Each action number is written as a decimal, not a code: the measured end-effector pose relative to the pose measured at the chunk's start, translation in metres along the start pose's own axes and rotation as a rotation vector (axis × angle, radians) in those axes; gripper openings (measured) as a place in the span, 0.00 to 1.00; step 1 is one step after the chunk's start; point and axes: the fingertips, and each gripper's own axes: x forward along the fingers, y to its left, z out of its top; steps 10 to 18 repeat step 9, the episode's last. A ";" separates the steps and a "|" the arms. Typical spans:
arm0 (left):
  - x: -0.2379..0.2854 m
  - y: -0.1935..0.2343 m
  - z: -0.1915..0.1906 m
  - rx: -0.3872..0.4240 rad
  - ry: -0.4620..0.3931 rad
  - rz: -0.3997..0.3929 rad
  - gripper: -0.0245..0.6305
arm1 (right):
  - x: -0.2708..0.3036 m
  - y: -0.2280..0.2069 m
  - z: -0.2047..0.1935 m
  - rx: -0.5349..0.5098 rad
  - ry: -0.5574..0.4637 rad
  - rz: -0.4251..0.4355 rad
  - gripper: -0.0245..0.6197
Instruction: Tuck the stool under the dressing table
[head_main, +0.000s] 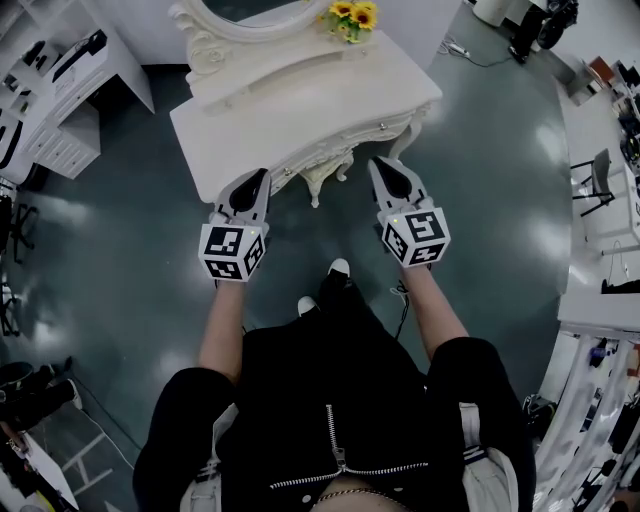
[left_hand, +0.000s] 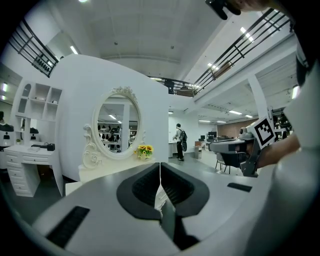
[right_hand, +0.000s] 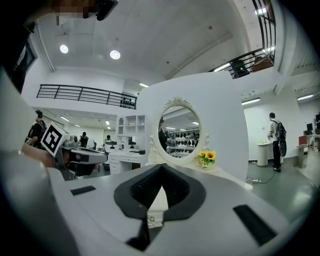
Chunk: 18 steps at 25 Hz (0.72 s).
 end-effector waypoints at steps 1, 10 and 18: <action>0.000 -0.001 0.000 0.000 0.001 -0.002 0.07 | -0.001 0.000 0.000 0.000 0.001 0.000 0.05; 0.002 -0.002 -0.001 0.001 0.004 -0.010 0.07 | -0.001 0.002 -0.003 0.001 0.003 -0.005 0.05; 0.002 -0.002 -0.001 0.001 0.004 -0.010 0.07 | -0.001 0.002 -0.003 0.001 0.003 -0.005 0.05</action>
